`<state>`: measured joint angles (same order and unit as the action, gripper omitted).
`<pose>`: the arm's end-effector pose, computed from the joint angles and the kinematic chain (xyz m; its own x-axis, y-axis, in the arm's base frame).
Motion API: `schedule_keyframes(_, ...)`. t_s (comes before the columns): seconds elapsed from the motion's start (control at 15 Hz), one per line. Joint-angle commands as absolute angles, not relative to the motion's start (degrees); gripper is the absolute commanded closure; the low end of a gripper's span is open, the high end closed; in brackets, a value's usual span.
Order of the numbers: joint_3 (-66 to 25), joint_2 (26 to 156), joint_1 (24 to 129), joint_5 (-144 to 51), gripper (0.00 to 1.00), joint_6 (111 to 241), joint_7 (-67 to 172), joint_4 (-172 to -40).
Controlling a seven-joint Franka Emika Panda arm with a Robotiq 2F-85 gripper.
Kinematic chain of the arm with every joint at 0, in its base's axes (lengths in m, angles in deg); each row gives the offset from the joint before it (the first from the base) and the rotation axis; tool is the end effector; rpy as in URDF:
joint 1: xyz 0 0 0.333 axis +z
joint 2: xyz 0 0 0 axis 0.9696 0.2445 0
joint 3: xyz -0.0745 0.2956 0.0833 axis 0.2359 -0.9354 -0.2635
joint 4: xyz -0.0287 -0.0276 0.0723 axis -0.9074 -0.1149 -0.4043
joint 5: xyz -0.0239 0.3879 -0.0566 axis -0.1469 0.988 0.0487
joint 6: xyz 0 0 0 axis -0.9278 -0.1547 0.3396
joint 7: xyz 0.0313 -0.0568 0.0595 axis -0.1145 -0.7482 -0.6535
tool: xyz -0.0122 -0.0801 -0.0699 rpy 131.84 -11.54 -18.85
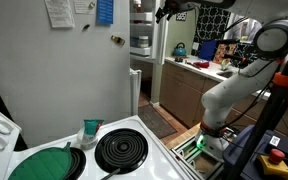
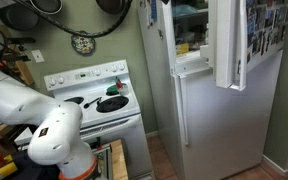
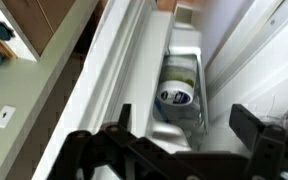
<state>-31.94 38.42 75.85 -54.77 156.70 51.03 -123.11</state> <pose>0.3574 0.0603 0.8069 0.7258 0.1546 0.6703 0.0046 -0.9755 0.2201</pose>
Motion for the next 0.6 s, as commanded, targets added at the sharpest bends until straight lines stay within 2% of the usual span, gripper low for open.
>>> schedule_keyframes(0.0, -33.7, 40.9, 74.1, -57.3, 0.0, 168.8, 55.8, -122.1)
schedule_keyframes(0.33, -34.6, 44.9, 72.4, -58.3, 0.0, 182.8, 57.9, -120.6)
schedule_keyframes(0.4, -34.1, 43.1, 73.3, -57.0, 0.0, 179.2, 56.1, -121.7)
schedule_keyframes(0.53, -34.1, 44.4, 73.0, -57.0, 0.0, 182.0, 56.3, -121.2)
